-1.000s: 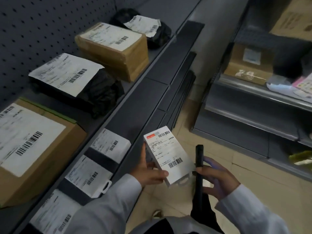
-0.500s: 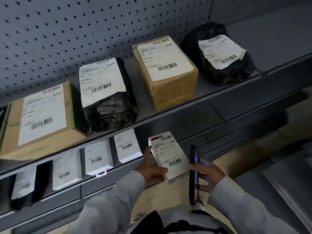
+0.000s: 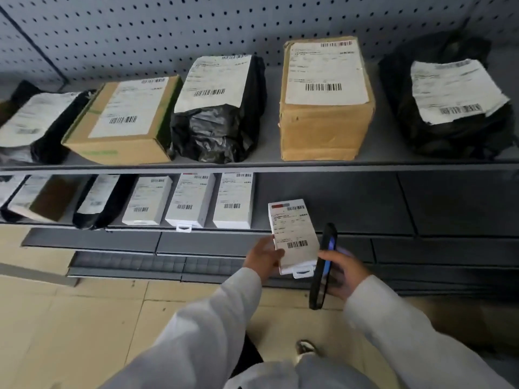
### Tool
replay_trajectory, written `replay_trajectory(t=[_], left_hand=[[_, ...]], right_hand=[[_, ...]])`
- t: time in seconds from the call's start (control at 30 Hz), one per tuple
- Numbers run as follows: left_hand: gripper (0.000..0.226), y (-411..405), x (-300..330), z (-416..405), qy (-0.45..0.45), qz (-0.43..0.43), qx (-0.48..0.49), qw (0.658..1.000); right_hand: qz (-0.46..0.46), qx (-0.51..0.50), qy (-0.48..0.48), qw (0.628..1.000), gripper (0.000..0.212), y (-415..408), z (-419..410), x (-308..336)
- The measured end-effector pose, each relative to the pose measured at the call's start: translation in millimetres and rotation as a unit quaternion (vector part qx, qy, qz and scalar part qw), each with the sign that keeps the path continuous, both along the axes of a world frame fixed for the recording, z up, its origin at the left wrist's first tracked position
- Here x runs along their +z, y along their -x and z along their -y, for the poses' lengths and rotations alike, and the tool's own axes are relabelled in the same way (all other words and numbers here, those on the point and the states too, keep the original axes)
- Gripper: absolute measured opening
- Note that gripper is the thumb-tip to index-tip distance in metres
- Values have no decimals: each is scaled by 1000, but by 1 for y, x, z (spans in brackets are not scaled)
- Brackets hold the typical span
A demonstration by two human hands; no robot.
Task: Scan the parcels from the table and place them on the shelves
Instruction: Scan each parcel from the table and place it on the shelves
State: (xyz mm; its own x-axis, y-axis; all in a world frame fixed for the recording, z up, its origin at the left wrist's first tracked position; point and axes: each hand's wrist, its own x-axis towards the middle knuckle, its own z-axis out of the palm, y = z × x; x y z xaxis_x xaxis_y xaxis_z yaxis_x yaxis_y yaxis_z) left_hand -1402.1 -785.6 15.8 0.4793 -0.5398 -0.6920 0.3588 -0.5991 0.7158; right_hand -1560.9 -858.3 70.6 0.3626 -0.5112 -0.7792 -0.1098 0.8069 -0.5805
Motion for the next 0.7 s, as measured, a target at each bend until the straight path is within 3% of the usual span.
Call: replay_trajectory(t=[0.1,0.27,0.7], left_hand=[[30,-1,-15,-4,20,44,30,998],[29,-16,-32,2,44,86,58,994],[45,-67,-50,27,97,144,-30,984]], right_hand=[[3,0,-11,1000,17,-15,4,-11],[6,-30,-6,1000,22,-44,12,-30],[39,-52,33,997,19,-83,36,-51]])
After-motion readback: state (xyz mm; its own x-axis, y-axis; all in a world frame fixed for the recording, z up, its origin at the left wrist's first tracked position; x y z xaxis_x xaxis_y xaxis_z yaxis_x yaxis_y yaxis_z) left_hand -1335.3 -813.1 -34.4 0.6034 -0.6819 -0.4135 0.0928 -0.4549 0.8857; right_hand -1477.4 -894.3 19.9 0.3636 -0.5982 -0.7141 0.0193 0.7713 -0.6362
